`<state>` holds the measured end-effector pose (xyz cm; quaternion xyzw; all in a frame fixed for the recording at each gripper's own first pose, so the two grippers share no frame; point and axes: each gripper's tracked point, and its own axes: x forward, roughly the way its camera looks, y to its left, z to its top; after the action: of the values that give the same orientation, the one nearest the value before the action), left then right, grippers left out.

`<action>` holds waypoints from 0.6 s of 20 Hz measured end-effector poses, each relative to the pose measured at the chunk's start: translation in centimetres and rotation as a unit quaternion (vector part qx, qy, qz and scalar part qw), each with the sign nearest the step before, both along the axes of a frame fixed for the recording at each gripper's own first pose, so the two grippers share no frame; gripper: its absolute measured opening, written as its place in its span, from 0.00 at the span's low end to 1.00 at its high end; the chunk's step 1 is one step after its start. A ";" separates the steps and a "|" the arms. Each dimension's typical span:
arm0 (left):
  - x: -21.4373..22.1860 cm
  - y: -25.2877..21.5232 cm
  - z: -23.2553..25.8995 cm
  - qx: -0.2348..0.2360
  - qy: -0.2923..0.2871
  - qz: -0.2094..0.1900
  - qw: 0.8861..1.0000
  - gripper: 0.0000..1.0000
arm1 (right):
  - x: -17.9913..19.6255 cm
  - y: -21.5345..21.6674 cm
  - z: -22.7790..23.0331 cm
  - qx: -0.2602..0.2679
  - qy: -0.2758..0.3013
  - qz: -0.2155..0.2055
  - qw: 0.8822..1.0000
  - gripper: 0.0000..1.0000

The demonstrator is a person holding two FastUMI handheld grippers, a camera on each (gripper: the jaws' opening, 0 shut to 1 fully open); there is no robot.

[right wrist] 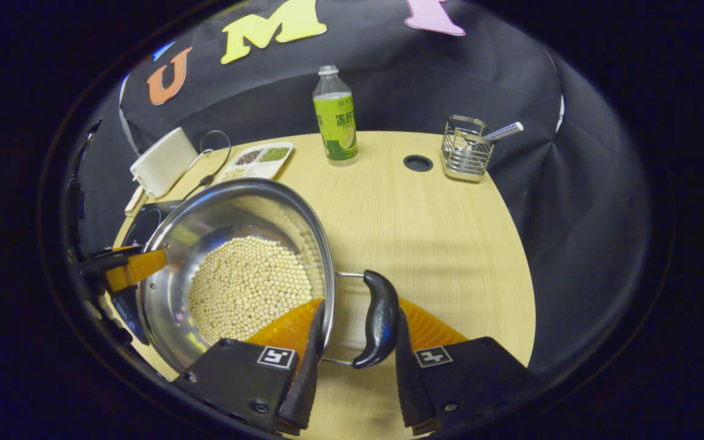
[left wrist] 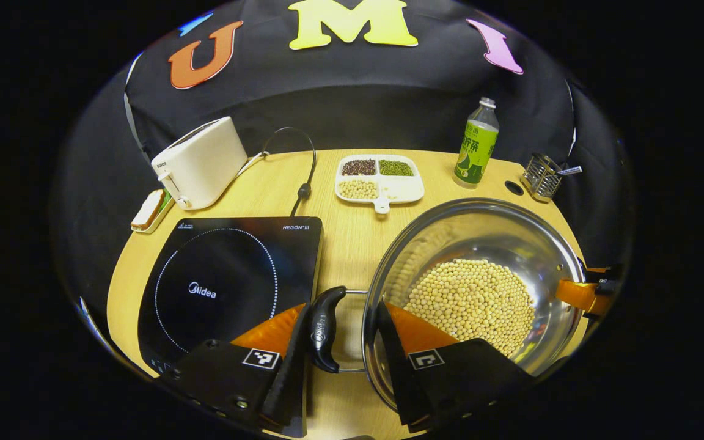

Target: First push the handle of the pot to place it horizontally, then grasp the pot with both hands and set it on the induction cooktop.

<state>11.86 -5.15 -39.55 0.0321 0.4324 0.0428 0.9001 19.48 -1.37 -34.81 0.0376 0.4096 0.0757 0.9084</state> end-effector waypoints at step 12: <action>-1.7 7.6 4.4 -0.001 -0.033 -0.004 0.999 0.62 | -2.8 7.3 4.1 -0.002 -0.026 0.000 1.000 0.55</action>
<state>10.17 2.41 -35.18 0.0314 0.4022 0.0394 0.9141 16.72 5.93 -30.68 0.0339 0.3861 0.0763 0.9187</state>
